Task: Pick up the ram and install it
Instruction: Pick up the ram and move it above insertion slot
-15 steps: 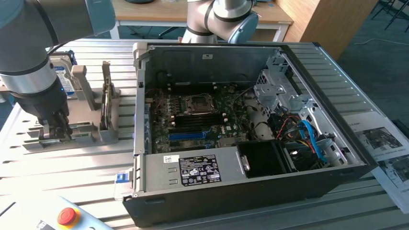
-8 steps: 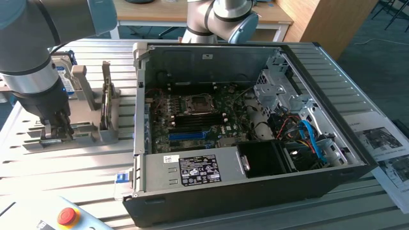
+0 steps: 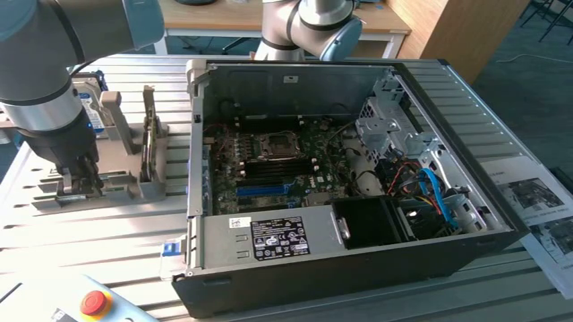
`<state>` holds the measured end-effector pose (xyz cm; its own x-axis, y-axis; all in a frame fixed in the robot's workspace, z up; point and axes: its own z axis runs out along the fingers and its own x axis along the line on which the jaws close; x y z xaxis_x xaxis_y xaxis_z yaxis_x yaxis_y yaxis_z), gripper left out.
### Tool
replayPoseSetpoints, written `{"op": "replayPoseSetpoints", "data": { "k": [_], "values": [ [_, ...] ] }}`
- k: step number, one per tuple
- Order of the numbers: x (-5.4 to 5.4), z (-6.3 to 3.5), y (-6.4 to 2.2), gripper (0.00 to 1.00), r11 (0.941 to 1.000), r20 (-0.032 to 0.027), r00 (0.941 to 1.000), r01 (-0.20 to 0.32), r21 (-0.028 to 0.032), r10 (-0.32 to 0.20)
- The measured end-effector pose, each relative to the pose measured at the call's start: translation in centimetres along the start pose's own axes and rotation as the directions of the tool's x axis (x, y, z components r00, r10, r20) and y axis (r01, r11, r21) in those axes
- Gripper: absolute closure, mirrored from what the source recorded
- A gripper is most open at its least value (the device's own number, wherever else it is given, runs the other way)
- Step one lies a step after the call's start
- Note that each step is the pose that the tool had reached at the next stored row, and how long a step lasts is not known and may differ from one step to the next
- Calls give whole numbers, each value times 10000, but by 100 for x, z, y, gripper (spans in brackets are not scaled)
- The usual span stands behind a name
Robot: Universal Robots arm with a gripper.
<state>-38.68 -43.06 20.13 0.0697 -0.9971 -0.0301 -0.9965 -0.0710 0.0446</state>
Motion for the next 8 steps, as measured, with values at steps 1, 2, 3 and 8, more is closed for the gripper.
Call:
{"op": "replayPoseSetpoints", "data": {
  "k": [1,2,3,8],
  "values": [
    [0,0,0,76,10000,0,10000,0,-1,0],
    [0,-2,0,76,10000,0,10000,0,1,0],
    [0,-4,0,76,10000,1,10000,0,1,0],
    [0,-11,0,76,10000,1,10000,0,2,0]
  ]
}}
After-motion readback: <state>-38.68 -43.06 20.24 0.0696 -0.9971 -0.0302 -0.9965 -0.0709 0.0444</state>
